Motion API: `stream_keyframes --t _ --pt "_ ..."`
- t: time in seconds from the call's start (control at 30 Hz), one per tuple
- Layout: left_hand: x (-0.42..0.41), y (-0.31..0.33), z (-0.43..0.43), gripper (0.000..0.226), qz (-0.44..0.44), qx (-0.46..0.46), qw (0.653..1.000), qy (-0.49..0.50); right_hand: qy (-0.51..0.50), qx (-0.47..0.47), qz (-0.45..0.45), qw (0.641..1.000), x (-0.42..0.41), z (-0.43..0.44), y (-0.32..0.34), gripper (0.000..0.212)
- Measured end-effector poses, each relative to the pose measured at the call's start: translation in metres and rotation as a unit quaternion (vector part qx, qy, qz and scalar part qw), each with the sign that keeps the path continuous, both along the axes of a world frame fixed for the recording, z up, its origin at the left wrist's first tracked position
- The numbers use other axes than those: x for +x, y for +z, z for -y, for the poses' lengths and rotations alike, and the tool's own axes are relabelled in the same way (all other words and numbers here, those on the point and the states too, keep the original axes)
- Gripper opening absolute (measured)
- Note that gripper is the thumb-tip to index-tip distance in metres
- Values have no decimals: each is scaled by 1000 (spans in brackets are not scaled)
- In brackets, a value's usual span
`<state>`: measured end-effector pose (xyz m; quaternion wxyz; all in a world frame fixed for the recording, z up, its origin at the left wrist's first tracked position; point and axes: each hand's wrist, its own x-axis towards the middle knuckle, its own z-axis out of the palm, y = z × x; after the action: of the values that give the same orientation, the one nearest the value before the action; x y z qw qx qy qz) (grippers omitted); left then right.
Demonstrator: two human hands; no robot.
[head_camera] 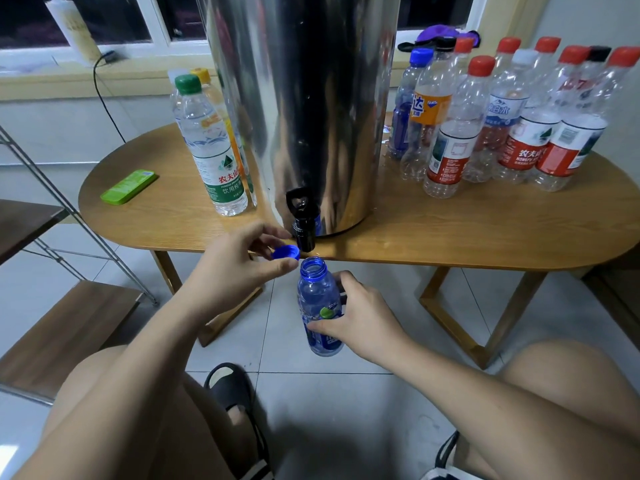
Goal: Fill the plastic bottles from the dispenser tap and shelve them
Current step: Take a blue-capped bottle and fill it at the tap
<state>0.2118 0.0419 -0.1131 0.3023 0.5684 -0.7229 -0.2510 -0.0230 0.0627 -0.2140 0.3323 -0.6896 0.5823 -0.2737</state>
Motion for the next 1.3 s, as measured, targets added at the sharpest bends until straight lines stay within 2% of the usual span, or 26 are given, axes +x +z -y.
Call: stream_keyframes --t 0.2,0.37,0.47,0.63,0.77,0.87,0.93,1.07,1.3 --pt "4 5 -9 34 -52 45 995 -68 -1 3 -4 1000 -6 -6 0 72" --pt "7 0 -17 23 -64 64 995 -43 13 5 -14 1000 -10 -14 -2 73" --pt "4 -6 -31 22 -141 90 985 -42 24 10 -14 1000 -13 -21 -2 72" --pt "-14 -21 -55 33 -286 20 958 -19 19 23 2 1000 -14 -28 -4 66" --pt "-23 -30 -55 40 -333 -2 942 -28 24 31 7 999 -10 -32 -4 69" --pt "-23 -35 -50 40 -299 22 952 -57 28 30 5 999 -8 -32 -1 69" --pt "-23 -36 -50 37 -237 17 969 -64 29 28 4 999 -8 -33 1 69" --pt "-26 -36 -51 37 -80 -75 992 -55 29 23 6 999 -10 -33 3 68" --pt "-26 -31 -48 37 12 -66 997 -23 45 10 -29 999 -11 -36 7 70"
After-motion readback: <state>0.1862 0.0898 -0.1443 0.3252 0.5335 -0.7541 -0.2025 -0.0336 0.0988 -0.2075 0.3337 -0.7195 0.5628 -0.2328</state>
